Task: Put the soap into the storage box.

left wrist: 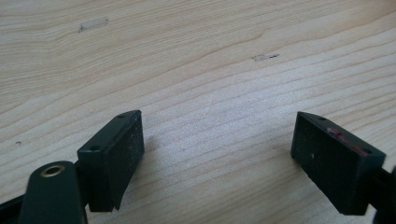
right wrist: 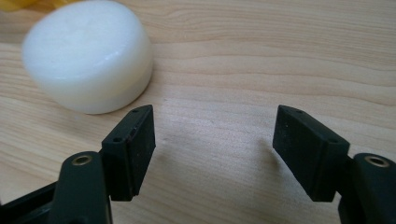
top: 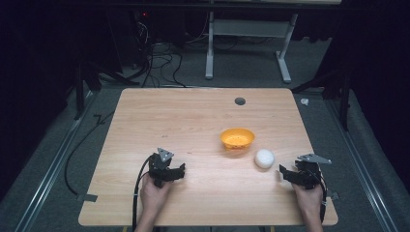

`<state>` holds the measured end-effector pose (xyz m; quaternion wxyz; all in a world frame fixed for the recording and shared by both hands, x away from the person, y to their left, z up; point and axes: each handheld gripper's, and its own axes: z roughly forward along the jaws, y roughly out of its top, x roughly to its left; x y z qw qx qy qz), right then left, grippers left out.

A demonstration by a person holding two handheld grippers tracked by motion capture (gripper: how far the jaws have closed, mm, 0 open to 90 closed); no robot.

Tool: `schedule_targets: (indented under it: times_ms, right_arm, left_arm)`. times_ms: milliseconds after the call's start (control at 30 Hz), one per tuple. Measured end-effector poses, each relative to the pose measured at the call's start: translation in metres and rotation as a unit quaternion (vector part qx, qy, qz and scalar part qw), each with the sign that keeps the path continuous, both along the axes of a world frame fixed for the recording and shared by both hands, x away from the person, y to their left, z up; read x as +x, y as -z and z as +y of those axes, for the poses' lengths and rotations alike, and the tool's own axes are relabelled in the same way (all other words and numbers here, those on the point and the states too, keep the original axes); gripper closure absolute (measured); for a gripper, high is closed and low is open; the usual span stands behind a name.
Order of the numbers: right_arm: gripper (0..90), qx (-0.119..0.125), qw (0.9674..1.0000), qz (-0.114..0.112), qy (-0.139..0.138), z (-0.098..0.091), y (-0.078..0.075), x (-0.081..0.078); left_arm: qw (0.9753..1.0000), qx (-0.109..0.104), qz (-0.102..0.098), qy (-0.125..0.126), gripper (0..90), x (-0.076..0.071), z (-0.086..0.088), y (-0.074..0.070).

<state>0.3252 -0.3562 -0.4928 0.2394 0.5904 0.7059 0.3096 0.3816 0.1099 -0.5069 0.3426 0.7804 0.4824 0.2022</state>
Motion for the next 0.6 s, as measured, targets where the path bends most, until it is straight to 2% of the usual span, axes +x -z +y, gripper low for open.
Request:
schedule_targets:
  times_ms: [200, 300, 333, 600]
  right_arm:
    - [28.6, 0.011, 0.9998, -0.015, -0.007, 0.005, -0.004, -0.014]
    - [28.0, 0.018, 0.9995, -0.021, -0.017, 0.009, -0.008, -0.023]
    - [27.7, 0.012, 0.9993, -0.026, -0.025, 0.012, -0.011, -0.028]
    - [21.6, 0.023, 0.9985, -0.035, -0.036, 0.022, -0.014, -0.036]
  left_arm:
    - [1.0, 0.0, 0.0, 0.0, 17.6, 0.0, 0.0, 0.0]
    - [1.0, 0.0, 0.0, 0.0, 17.6, 0.0, 0.0, 0.0]
    - [1.0, 0.0, 0.0, -0.001, 17.6, 0.0, 0.0, 0.0]
    - [1.0, 0.0, 0.0, -0.001, 17.6, 0.0, 0.0, 0.0]
